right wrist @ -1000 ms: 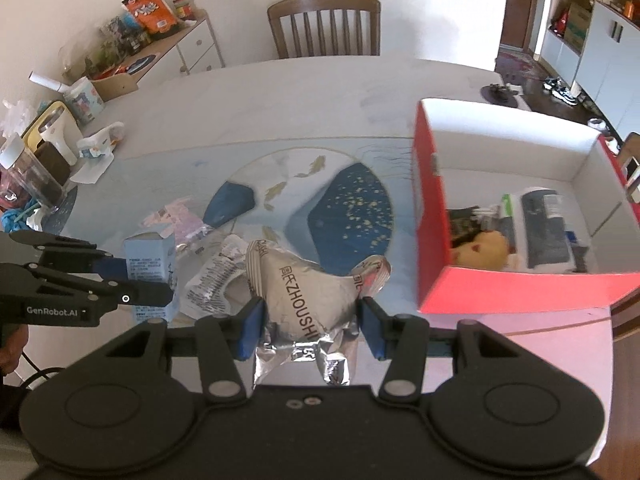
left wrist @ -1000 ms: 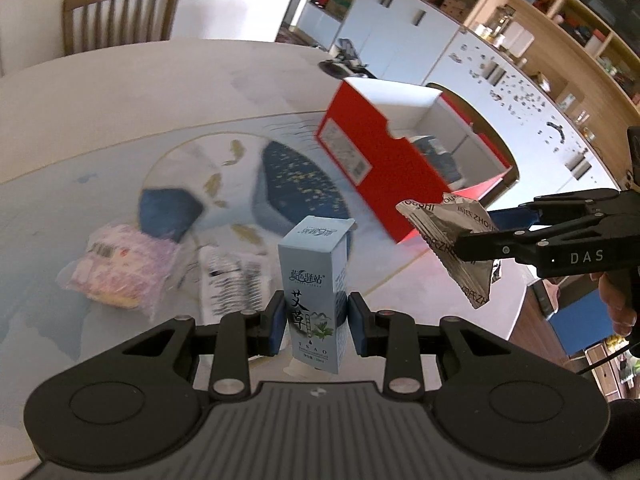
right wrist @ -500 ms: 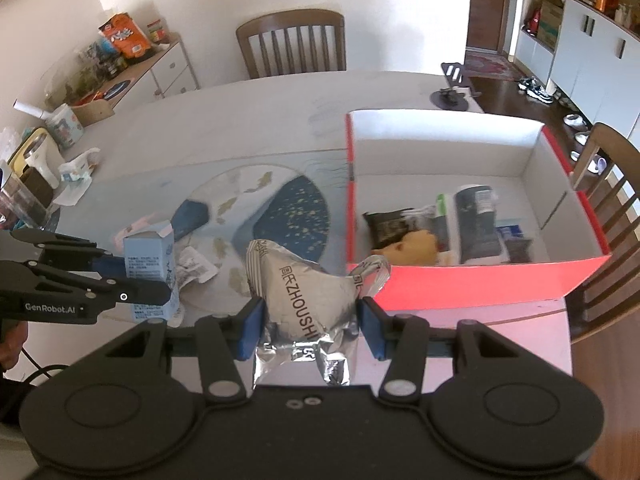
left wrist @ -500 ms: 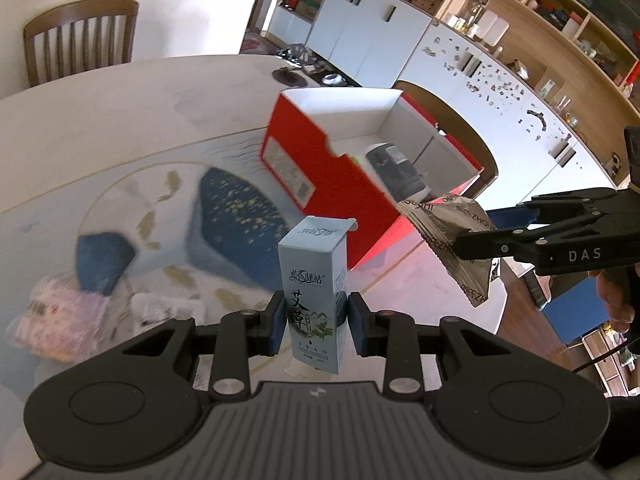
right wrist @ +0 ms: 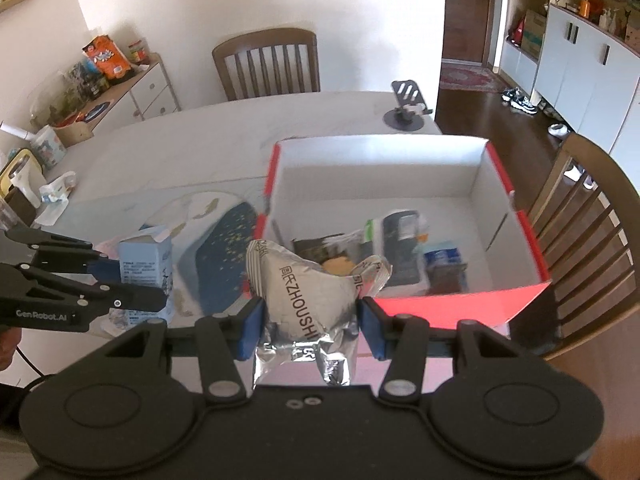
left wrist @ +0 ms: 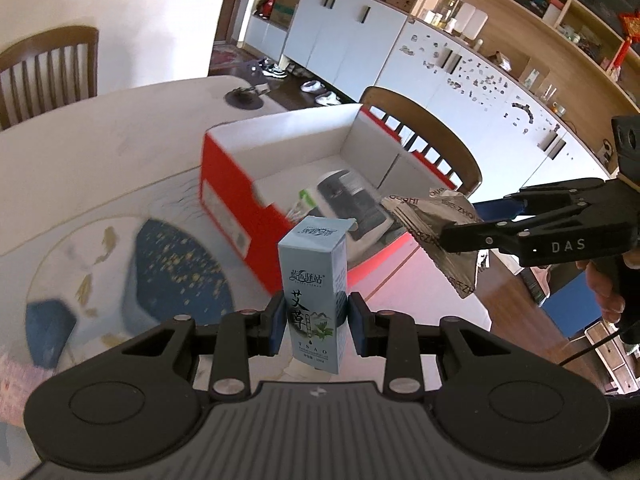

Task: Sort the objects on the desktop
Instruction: 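Carry blue-white carton in left tool and silver snack bag in right tool over red box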

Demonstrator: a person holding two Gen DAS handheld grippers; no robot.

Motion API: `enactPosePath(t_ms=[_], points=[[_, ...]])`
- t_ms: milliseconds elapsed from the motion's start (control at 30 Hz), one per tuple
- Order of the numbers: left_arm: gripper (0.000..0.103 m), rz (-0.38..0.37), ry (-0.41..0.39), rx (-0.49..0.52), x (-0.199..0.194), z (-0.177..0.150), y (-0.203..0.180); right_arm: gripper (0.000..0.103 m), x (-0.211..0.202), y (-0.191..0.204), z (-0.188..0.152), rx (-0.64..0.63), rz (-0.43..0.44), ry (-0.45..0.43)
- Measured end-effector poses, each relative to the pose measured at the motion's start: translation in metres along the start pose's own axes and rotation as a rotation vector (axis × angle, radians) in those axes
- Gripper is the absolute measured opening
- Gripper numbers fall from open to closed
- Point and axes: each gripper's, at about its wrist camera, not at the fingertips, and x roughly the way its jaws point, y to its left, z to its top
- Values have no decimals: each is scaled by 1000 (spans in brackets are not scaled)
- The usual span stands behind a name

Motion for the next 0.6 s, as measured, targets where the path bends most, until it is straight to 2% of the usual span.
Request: enactPosePath(t_ms=[233,600], points=[[31,-12,26,8,21,23,-19,50,-3,-33,6,-2,-8,-16],[31,-2,65,75,54,63,-39,50,2,-75,22,-2,-42,-29]])
